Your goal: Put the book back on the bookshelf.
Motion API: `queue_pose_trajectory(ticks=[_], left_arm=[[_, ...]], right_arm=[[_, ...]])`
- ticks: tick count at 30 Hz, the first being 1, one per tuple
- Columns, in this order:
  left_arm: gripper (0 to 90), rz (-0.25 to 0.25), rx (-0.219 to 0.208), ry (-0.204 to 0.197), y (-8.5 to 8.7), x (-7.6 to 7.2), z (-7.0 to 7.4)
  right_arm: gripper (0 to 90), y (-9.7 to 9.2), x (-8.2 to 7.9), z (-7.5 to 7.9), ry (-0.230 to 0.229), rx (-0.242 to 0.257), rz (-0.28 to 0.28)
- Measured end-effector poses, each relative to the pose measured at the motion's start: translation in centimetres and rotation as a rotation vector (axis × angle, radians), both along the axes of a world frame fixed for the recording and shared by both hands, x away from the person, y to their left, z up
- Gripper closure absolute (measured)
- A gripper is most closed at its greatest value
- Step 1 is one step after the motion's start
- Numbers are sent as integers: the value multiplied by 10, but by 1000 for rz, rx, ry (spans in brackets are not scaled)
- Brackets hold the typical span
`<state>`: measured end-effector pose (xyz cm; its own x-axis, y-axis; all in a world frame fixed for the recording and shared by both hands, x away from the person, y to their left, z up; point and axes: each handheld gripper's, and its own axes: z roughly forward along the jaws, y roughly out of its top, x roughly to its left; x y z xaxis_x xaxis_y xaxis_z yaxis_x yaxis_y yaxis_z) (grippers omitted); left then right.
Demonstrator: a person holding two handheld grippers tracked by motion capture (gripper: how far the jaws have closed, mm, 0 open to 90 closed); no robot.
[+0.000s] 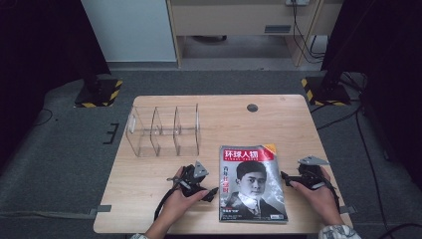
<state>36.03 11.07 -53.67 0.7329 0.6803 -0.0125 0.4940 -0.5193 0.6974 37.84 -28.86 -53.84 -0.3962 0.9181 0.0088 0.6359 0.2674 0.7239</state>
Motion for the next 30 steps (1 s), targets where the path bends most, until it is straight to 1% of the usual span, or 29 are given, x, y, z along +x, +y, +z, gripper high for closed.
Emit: queue_pose_trajectory(ticks=[4, 7, 8, 9, 10, 11, 12, 13, 14, 15, 16, 17, 18, 20, 21, 22, 23, 24, 25, 26, 27, 28, 29, 30], left_arm=[[31, -8, 0, 0, -2, 0, 1], [50, -12, -23, -3, -3, -2, 5], [51, -19, -43, -4, -3, -3, 7], [53, -20, -46, -5, -3, -4, 8], [55, -20, -46, -5, -3, -4, 8], [55, -22, -48, -9, -3, -5, 10], [64, -30, -55, -16, -4, -6, 11], [98, -44, -60, -30, -6, -9, 14], [112, -49, -64, -34, -8, -11, 16], [131, -49, -64, -34, -8, -11, 16], [160, -65, -71, -48, -11, -15, 18], [188, -72, -68, -52, -12, -16, 19], [205, -79, -60, -55, -14, -17, 18], [242, -92, -44, -46, -17, -20, 17], [258, -92, -44, -46, -17, -20, 17], [258, -96, -42, -45, -19, -22, 15], [269, -109, -36, -31, -24, -24, 12], [270, -109, -36, -31, -24, -24, 12], [270, -125, -41, -30, -28, -26, 10], [271, -143, -32, -24, -34, -29, 9], [272, -143, -32, -24, -34, -29, 9], [272, -157, -31, -31, -39, -32, 8], [273, -162, -34, -37, -46, -35, 7], [260, -162, -34, -37, -46, -35, 7]], right_arm=[[113, 0, 0, 0, 1, 0, -1], [115, 1, 1, 0, 4, 0, 1], [125, 1, 2, 1, 8, -4, 7], [154, 2, 2, 2, 12, 0, 9], [154, 2, 2, 2, 12, 0, 9], [175, 2, 3, 3, 12, -5, 16], [178, 2, 3, 5, 10, -3, 18], [201, 3, 2, 10, -15, 11, 24], [216, 3, 1, 12, -20, 22, 24], [216, 3, 1, 12, -20, 22, 24], [266, 4, 0, 17, -37, 44, 37], [280, 5, -1, 19, -43, 56, 55], [293, 6, -1, 20, -41, 62, 62], [318, 9, -2, 23, -37, 69, 92], [322, 10, -2, 24, -35, 76, 103], [322, 10, -2, 24, -35, 76, 103], [312, 15, -2, 26, -26, 86, 124], [312, 15, -2, 26, -26, 86, 124], [304, 16, -1, 26, -25, 86, 132], [259, 21, 2, 25, -2, 88, 147], [259, 21, 2, 25, -2, 88, 147], [222, 25, 5, 21, 25, 79, 162], [200, 28, 7, 19, 40, 77, 172], [200, 28, 7, 19, 40, 77, 172]])
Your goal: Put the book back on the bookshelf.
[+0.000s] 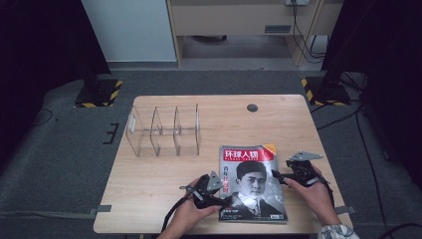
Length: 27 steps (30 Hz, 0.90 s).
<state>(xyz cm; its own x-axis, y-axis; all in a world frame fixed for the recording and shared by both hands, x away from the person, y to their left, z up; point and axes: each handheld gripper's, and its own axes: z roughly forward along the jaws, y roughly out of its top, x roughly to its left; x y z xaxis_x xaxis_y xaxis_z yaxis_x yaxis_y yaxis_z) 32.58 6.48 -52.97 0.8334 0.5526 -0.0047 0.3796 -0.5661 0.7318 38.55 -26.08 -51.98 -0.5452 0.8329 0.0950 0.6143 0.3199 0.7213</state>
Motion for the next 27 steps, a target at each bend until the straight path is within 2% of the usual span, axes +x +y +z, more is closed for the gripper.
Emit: queue_pose_trajectory(ticks=[1, 3, 4, 9, 13, 16, 18, 26, 27], left_arm=[[260, 2, 7, -2, -1, 0, 1], [258, 5, -2, 11, 0, 1, 0], [256, 16, -22, 36, 2, 2, -2], [253, 14, -23, 34, 3, 3, -2], [249, 9, -30, 37, 3, 4, -3], [249, 10, -30, 38, 3, 4, -3], [249, 11, -30, 38, 3, 4, -3], [249, 12, -29, 39, 3, 4, -3], [249, 12, -27, 41, 3, 4, -3]], right_arm=[[182, 5, 2, -4, 24, -14, 22], [168, 9, 3, -6, 28, -24, 46], [162, 11, 4, -7, 35, -22, 48], [133, 16, 14, -10, 48, -33, 49], [133, 20, 17, -11, 37, -30, 42], [133, 25, 14, -12, 32, -41, 78], [134, 25, 14, -12, 30, -44, 77], [202, 24, 12, -9, 18, -39, 62], [220, 23, 11, -7, 3, -42, 72]])
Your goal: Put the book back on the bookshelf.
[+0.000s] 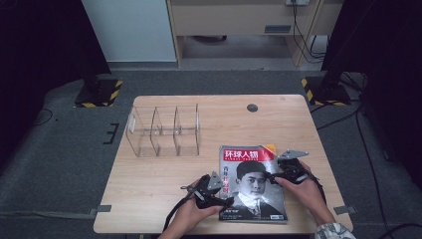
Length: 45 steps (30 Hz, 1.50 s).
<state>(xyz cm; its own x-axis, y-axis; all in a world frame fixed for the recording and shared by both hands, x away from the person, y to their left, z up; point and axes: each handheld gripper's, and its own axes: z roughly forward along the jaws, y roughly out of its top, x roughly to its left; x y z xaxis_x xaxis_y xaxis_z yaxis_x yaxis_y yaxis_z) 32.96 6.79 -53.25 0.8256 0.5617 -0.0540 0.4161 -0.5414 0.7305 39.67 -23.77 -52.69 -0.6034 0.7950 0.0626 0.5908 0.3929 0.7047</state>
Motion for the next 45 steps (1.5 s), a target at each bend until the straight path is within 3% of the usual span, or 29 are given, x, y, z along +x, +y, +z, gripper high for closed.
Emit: queue_pose_trajectory(ticks=[7, 16, 22, 27, 31, 45], left_arm=[[249, -3, 6, 2, 0, 0, 0], [250, 0, 8, 5, -1, 0, 1], [250, 1, 9, 6, -1, 0, 1], [249, 2, 12, 8, -1, 1, 1], [249, 1, 12, 8, -1, 1, 1], [249, 1, 13, 10, -1, 1, 1]], right_arm=[[282, 1, -5, 7, -37, -1, 23], [339, 3, -9, 14, -68, 43, 49], [354, 3, -10, 17, -69, 78, 61], [380, -3, -7, 8, -5, 68, 8], [380, -5, -7, 6, 5, 75, -5], [486, -1, -11, 14, -45, 124, 51]])
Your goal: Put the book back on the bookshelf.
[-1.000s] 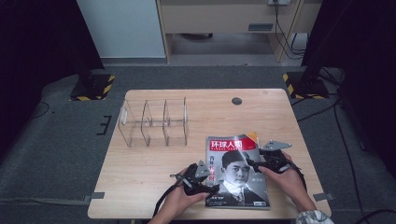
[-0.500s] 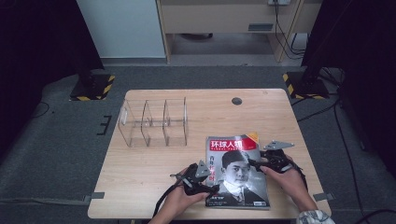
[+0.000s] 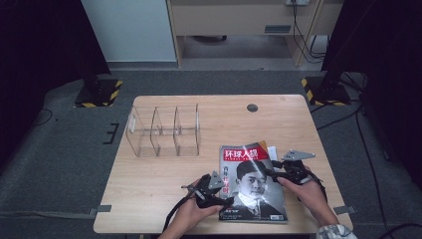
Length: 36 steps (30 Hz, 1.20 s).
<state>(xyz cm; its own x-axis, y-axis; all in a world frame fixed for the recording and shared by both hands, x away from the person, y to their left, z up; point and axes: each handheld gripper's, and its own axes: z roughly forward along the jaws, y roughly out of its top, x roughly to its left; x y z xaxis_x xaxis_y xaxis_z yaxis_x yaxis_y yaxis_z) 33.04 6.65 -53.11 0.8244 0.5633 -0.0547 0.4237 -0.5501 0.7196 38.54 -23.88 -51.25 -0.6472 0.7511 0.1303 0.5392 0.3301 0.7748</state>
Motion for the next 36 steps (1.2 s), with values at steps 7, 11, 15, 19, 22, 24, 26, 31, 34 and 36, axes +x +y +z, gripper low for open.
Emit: queue_pose_trajectory(ticks=[7, 11, 15, 19, 22, 24, 26, 31, 34, 36], left_arm=[[249, 1, 1, 1, 0, 0, 0], [250, 1, 1, 1, 0, 0, 0], [250, -3, 5, 0, 0, 0, 0], [249, -4, 5, 0, 0, 0, 0], [250, -4, 5, 1, 0, 0, 0], [249, -4, 5, 1, 0, 0, 0], [249, -4, 4, 2, 0, 0, 0], [249, -4, 5, 2, 0, 0, 0], [249, -4, 5, 2, 0, 0, 0], [250, -4, 5, 2, 0, 0, 0]], right_arm=[[531, 0, 0, -1, 2, 4, -7], [552, 0, -1, 1, -6, 21, 7], [554, 3, -1, 2, 4, 47, 23], [514, 3, -1, 1, 16, 40, 6], [503, 2, 0, -1, 15, 33, -1], [500, 1, 0, -2, 17, 19, -7], [498, 1, 0, -2, 16, 13, -9], [487, 1, 3, -6, 26, -13, -12], [464, 1, 5, -8, 37, -18, -25], [428, 2, 8, -14, 61, -52, -41]])
